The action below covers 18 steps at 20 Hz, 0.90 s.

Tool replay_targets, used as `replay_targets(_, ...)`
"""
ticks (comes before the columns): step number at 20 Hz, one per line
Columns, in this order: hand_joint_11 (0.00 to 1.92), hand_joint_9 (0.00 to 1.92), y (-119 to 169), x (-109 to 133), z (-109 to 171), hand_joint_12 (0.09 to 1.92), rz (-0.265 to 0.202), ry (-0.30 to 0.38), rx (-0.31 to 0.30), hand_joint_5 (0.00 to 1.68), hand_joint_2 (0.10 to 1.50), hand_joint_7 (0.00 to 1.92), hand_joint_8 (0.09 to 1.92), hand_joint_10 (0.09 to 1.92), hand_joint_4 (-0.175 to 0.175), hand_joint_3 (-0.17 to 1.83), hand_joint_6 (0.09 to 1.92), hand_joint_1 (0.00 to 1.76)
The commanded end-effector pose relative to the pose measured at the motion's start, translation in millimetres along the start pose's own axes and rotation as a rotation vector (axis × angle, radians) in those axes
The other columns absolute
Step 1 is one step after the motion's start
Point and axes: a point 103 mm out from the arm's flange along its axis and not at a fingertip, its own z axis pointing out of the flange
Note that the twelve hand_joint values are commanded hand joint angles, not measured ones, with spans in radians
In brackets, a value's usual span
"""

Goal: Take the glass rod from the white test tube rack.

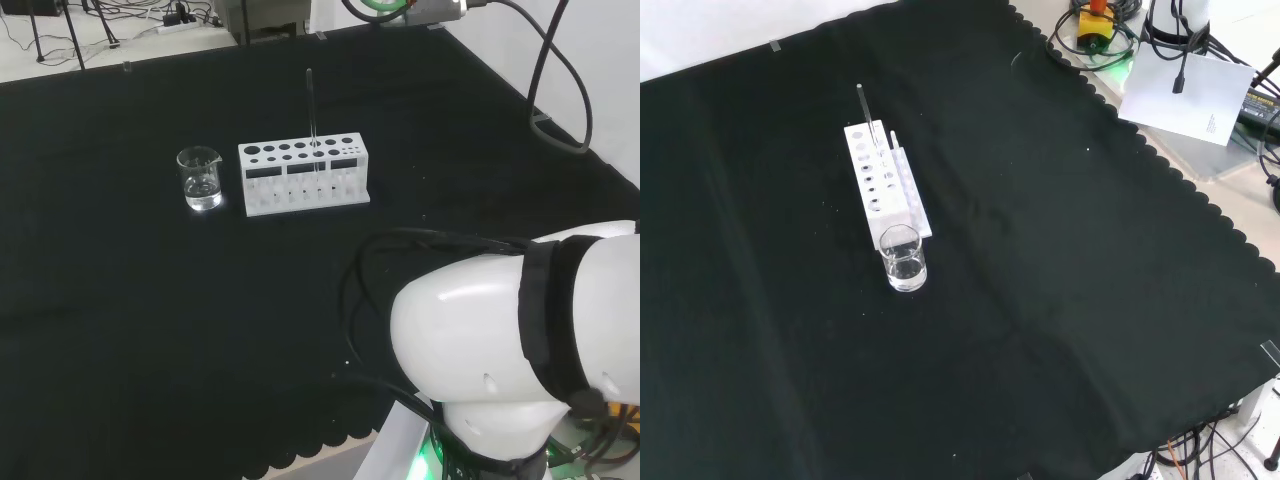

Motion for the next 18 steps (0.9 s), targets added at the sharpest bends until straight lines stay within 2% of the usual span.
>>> replay_targets(1, 0.31, 0.46, 0, 0, 0, 0.63, 0.001, -0.011, -0.008, 0.07, 1.10, 0.09, 0.32, 0.09, -0.175, -0.06, 0.13, 0.80)
replay_targets(2, 0.15, 0.30, 0, 0, 0, 0.60, 0.002, -0.012, -0.008, 0.03, 1.13, 0.04, 0.25, 0.09, -0.175, -0.05, 0.09, 0.71)
replay_targets(3, 0.07, 0.22, 1, 1, 0, 0.58, 0.003, -0.013, -0.006, 0.01, 1.15, 0.02, 0.21, 0.09, -0.175, -0.05, 0.09, 0.67)
replay_targets(5, 0.01, 0.16, 1, 1, 1, 0.56, 0.002, -0.011, -0.006, 0.00, 1.16, 0.00, 0.19, 0.09, -0.175, -0.04, 0.09, 0.64)
replay_targets(10, 0.00, 0.15, 4, 2, 1, 0.56, 0.005, -0.016, 0.003, 0.00, 1.16, 0.00, 0.19, 0.09, -0.175, -0.04, 0.09, 0.63)
replay_targets(15, 0.00, 0.16, 27, 10, 1, 0.65, -0.021, -0.046, -0.005, 0.01, 1.17, 0.00, 0.24, 0.09, -0.175, -0.05, 0.09, 0.63)
replay_targets(18, 0.00, 0.16, 42, 8, -2, 0.74, -0.021, -0.040, -0.013, 0.02, 1.17, 0.00, 0.28, 0.09, -0.175, -0.06, 0.09, 0.63)
